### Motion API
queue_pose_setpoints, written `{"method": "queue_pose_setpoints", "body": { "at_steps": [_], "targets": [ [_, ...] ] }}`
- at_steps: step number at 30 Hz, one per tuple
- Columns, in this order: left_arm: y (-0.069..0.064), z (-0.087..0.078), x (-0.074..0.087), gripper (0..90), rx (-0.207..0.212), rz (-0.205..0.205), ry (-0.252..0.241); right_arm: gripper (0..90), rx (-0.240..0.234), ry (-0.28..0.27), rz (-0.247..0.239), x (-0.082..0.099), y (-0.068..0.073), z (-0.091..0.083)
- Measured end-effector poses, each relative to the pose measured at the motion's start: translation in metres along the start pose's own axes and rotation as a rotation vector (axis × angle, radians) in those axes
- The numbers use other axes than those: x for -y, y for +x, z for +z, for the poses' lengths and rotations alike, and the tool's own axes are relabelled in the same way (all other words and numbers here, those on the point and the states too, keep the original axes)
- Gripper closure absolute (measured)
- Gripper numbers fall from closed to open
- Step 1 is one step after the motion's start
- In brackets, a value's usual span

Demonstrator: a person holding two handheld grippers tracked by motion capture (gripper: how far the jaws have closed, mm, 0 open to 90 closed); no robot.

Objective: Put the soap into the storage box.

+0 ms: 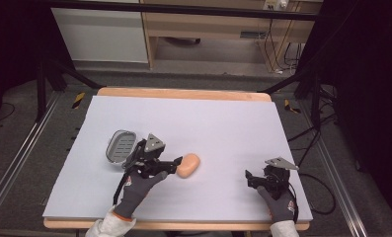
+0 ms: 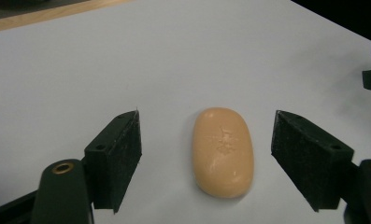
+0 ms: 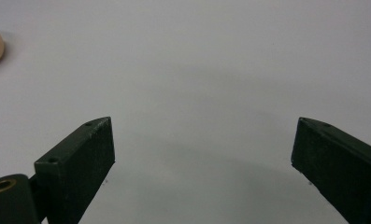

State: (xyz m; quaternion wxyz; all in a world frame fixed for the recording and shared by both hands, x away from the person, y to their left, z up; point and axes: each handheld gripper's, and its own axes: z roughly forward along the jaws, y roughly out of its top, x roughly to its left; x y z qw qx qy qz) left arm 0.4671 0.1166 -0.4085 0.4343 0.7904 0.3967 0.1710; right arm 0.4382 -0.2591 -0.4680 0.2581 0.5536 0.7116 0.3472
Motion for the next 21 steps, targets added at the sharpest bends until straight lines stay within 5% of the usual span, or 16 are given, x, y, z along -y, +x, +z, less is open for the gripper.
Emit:
{"method": "queue_pose_setpoints", "body": {
  "at_steps": [21],
  "targets": [
    [-0.012, 0.033, 0.003, 24.5, 0.011, 0.045, 0.078, 6.3, -0.005, 0.009, 0.004, 0.0, 0.001, 0.001]
  ]
}}
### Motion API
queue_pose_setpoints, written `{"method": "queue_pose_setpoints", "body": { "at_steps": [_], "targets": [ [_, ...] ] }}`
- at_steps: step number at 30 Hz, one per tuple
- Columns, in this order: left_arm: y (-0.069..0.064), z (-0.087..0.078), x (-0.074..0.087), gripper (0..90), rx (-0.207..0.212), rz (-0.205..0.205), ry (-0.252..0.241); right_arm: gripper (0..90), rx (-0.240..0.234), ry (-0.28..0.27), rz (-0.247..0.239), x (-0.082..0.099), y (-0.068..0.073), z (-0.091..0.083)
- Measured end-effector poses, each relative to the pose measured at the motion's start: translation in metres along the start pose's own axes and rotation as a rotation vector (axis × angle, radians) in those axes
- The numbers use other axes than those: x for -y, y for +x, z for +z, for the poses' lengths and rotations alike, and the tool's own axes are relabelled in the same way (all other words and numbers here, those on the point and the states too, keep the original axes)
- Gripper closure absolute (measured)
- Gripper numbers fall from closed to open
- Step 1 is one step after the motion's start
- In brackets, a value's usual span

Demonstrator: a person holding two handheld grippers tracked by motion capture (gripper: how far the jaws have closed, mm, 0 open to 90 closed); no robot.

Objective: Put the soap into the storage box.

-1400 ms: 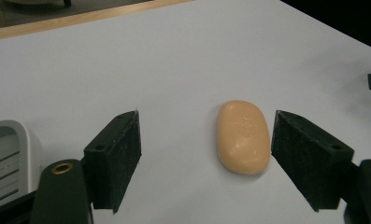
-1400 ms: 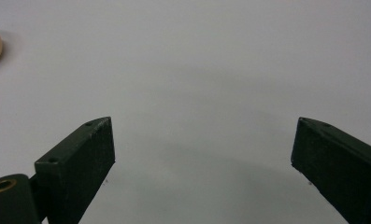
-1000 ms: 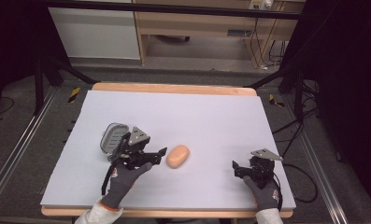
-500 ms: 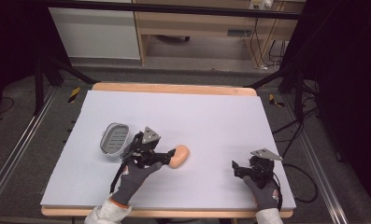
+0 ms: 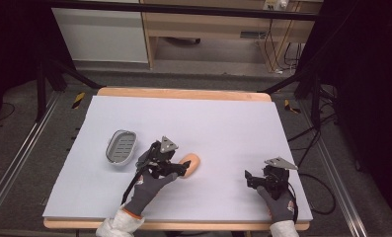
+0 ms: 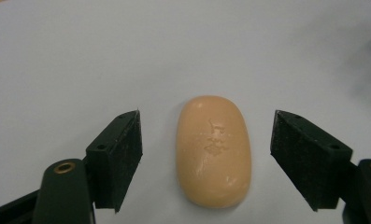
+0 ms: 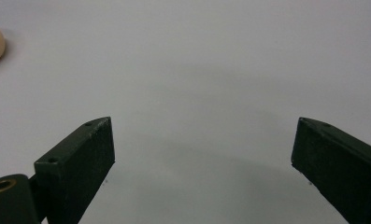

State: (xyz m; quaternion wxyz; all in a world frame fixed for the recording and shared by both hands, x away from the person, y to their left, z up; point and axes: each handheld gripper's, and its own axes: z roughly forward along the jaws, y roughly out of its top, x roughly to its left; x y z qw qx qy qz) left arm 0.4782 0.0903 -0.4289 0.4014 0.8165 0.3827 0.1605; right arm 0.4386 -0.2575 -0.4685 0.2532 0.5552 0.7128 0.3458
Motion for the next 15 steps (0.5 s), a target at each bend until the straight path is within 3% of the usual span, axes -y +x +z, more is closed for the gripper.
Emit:
{"method": "queue_pose_setpoints", "body": {
  "at_steps": [15],
  "targets": [
    [-0.004, 0.02, 0.002, 26.1, 0.014, 0.01, 0.043, 6.2, -0.002, 0.004, -0.003, 0.0, 0.0, 0.001]
  ]
}}
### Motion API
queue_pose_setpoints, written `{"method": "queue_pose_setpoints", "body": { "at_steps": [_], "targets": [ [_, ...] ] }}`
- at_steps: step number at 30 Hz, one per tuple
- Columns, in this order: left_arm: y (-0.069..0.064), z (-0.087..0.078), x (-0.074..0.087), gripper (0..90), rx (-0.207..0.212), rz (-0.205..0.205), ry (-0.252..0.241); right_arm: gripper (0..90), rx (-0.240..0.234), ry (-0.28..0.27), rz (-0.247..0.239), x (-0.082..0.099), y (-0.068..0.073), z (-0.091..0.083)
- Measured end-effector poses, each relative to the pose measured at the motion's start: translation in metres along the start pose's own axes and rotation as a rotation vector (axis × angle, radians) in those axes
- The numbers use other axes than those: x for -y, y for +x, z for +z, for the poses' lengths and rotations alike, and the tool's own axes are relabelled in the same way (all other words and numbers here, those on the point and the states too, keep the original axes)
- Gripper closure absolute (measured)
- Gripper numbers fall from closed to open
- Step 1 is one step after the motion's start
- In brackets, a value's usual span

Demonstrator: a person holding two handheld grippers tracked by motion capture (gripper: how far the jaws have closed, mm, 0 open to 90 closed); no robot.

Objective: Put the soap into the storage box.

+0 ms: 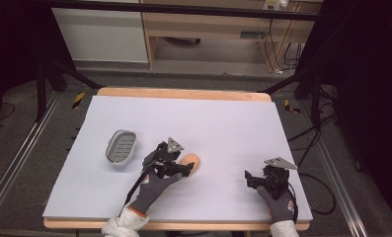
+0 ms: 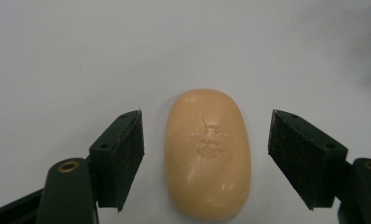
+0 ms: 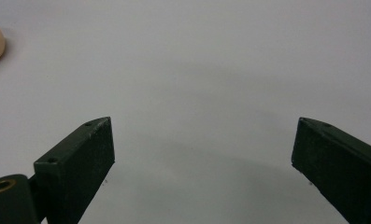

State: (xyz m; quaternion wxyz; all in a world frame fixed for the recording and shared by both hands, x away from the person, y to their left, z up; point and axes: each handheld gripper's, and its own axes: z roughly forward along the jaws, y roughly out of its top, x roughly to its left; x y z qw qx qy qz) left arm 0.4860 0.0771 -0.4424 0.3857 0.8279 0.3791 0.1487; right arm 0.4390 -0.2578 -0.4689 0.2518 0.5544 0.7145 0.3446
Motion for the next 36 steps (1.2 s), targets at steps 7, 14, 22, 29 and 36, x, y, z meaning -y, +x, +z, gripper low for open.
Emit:
{"method": "queue_pose_setpoints", "body": {
  "at_steps": [7, 14, 22, 29, 36],
  "targets": [
    [-0.002, 0.01, 0.001, 25.9, 0.005, 0.014, 0.027, 6.2, 0.0, 0.001, -0.004, 0.0, 0.0, 0.0],
    [-0.003, 0.018, 0.002, 24.9, 0.003, 0.016, 0.051, 6.2, -0.002, 0.002, -0.002, 0.0, 0.0, 0.0],
    [-0.003, 0.025, 0.004, 24.5, 0.006, 0.018, 0.073, 6.2, -0.005, 0.004, 0.0, 0.0, 0.001, 0.001],
    [-0.003, 0.032, 0.006, 25.0, 0.005, 0.02, 0.094, 6.2, -0.005, 0.006, 0.0, 0.0, 0.001, 0.001],
    [-0.002, 0.037, 0.009, 27.1, 0.006, 0.012, 0.116, 6.2, -0.002, 0.006, -0.004, 0.0, 0.0, 0.001]
  ]
}}
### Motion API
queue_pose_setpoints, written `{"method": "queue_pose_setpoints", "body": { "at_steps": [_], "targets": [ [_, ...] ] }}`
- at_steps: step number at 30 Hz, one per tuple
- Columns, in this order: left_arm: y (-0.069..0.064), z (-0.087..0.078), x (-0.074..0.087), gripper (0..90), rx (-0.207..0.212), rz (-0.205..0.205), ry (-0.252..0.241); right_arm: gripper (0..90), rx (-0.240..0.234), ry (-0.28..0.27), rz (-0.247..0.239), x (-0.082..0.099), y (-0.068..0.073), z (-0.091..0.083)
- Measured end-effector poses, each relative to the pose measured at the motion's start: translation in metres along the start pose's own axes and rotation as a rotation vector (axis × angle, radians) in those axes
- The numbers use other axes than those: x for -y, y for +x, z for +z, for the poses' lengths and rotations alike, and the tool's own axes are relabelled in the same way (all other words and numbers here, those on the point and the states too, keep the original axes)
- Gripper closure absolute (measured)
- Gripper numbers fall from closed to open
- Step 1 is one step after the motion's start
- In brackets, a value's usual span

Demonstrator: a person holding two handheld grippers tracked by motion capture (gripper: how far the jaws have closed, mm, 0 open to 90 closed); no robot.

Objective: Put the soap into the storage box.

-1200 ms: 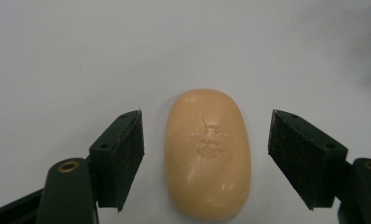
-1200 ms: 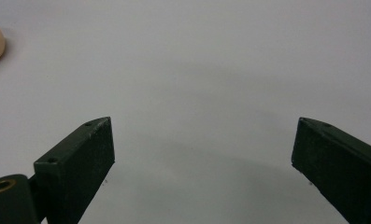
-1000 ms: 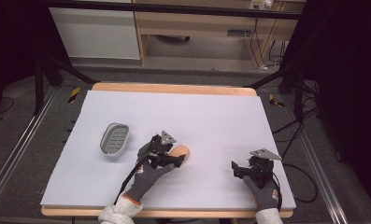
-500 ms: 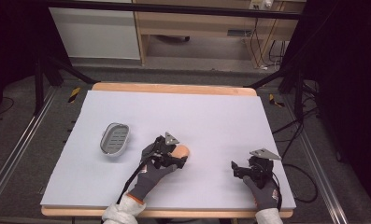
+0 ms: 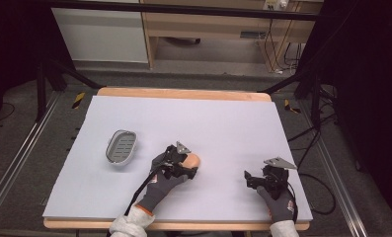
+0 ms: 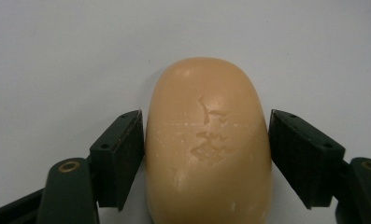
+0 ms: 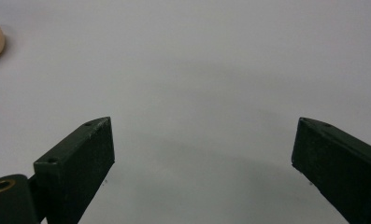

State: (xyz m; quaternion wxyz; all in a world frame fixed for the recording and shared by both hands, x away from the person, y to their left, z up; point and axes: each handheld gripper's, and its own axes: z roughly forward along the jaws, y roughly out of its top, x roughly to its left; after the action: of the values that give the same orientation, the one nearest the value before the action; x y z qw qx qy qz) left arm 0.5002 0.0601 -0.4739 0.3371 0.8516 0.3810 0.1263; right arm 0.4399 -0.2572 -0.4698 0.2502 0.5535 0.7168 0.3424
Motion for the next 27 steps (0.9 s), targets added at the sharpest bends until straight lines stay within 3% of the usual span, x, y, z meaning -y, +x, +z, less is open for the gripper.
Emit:
{"method": "queue_pose_setpoints", "body": {
  "at_steps": [27],
  "targets": [
    [-0.0032, -0.0042, -0.0005, 31.6, -0.005, 0.003, 0.003, 6.1, -0.003, 0.003, 0.001, -0.0001, -0.0003, 0.0002]
  ]
}}
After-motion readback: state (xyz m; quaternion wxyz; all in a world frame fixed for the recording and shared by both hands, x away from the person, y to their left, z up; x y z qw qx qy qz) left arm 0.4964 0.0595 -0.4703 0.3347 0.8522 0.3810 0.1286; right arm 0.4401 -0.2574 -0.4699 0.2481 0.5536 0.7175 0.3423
